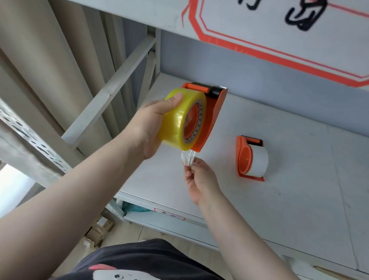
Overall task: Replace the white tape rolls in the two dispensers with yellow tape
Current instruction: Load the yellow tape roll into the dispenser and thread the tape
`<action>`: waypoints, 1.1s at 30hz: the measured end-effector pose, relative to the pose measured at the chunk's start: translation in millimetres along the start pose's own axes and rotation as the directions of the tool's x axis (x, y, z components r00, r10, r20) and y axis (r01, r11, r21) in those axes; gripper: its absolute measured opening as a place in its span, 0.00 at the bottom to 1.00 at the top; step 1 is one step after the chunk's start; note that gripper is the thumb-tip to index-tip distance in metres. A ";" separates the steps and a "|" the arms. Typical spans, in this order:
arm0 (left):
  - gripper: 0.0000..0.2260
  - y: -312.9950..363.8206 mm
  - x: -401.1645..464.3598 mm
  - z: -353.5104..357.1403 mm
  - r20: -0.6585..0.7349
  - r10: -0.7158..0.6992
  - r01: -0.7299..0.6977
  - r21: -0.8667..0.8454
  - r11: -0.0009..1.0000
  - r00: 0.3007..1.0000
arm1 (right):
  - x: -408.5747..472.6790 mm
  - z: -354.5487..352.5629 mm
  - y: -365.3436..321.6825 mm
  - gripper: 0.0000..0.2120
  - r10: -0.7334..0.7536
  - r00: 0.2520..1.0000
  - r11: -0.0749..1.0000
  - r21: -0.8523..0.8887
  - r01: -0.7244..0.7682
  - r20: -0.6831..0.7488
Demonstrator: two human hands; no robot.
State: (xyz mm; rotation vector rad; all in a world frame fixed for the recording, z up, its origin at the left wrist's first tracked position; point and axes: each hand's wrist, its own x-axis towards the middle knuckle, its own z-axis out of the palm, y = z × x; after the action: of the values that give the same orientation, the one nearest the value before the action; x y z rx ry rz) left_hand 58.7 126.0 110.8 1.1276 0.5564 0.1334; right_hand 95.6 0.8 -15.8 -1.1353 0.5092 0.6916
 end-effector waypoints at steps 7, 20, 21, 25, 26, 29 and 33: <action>0.12 -6.3 1.9 25.6 -0.078 -0.005 0.005 0.000 1.000 0.997 | -19.3 9.2 -2.6 0.08 0.128 0.982 0.931 0.323 -0.168 0.142; 0.08 -8.1 -0.3 46.0 -0.059 0.022 -0.021 0.023 1.000 0.998 | -32.9 7.3 -10.7 0.15 -0.016 1.000 0.982 0.190 0.014 0.009; 0.09 -9.0 -0.3 46.7 -0.062 0.024 -0.023 0.024 0.999 0.998 | -32.4 6.3 -11.6 0.14 -0.023 1.000 0.986 0.163 0.024 -0.008; 0.10 -10.5 -0.3 49.1 -0.067 0.021 -0.020 0.016 1.000 0.998 | -34.7 2.0 -13.2 0.10 -0.023 1.000 0.968 0.249 0.022 0.001; 0.10 -11.3 -0.2 49.6 -0.065 0.022 -0.022 0.010 1.000 0.998 | -35.9 1.0 -13.1 0.12 -0.023 0.999 0.953 0.304 0.015 0.023; 0.11 -15.2 0.5 50.8 -0.060 0.029 -0.027 0.024 0.999 0.998 | -38.9 -2.0 -10.2 0.14 -0.039 0.995 0.892 0.453 -0.005 0.088; 0.09 -18.4 4.7 51.0 -0.060 0.044 -0.041 0.063 0.997 0.997 | -40.5 -3.0 -5.9 0.23 -0.066 0.996 0.854 0.520 0.025 0.060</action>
State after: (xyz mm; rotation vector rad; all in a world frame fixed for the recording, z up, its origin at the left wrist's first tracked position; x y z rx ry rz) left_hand 84.3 78.1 108.7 1.1989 0.5945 0.1892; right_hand 71.8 -13.1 14.6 -0.6047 0.5601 0.5076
